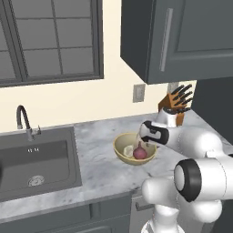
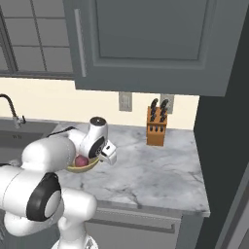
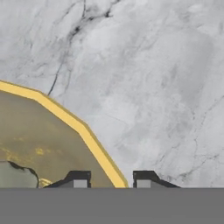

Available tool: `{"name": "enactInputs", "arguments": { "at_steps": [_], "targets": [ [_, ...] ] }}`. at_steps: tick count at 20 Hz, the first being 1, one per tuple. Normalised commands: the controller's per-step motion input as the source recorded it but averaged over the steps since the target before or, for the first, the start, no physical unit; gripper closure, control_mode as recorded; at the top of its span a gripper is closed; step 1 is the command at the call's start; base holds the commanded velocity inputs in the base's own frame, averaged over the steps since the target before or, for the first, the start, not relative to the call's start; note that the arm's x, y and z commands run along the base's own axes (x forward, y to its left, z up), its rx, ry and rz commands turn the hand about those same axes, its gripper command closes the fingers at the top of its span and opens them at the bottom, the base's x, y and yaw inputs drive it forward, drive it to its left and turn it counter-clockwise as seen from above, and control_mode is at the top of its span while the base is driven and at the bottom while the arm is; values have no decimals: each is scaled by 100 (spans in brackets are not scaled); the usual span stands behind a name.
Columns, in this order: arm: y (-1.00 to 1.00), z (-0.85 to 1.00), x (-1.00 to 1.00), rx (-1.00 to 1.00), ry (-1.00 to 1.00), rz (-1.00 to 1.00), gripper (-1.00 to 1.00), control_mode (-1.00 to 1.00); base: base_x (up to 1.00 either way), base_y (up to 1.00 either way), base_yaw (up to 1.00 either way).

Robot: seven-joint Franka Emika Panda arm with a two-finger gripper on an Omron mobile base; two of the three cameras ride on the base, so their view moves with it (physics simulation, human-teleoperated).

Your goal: Place the bowl with the garlic and onion on the second highest shelf of the fridge. Place the bowl with the steak and chicken drumstick on the top shelf of the fridge.

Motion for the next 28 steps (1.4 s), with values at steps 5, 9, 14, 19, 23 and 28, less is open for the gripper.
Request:
{"name": "enactInputs", "arguments": {
  "at_steps": [5, 9, 14, 19, 23, 28],
  "targets": [
    [0, 23, -47, 7, -1, -1, 100, -100, 0, 0, 0],
    [0, 66, -86, 12, -12, -8, 100, -100, 0, 0, 0],
    [-7, 90, -100, 5, -19, -8, 100, -100, 0, 0, 0],
    [1, 87, -100, 2, -24, -38, 100, -100, 0, 0, 0],
    [0, 68, -89, 0, -7, -37, 100, -100, 0, 0, 0],
    [0, 7, -8, 0, 5, -25, 100, -100, 0, 0, 0]
  ]
}}
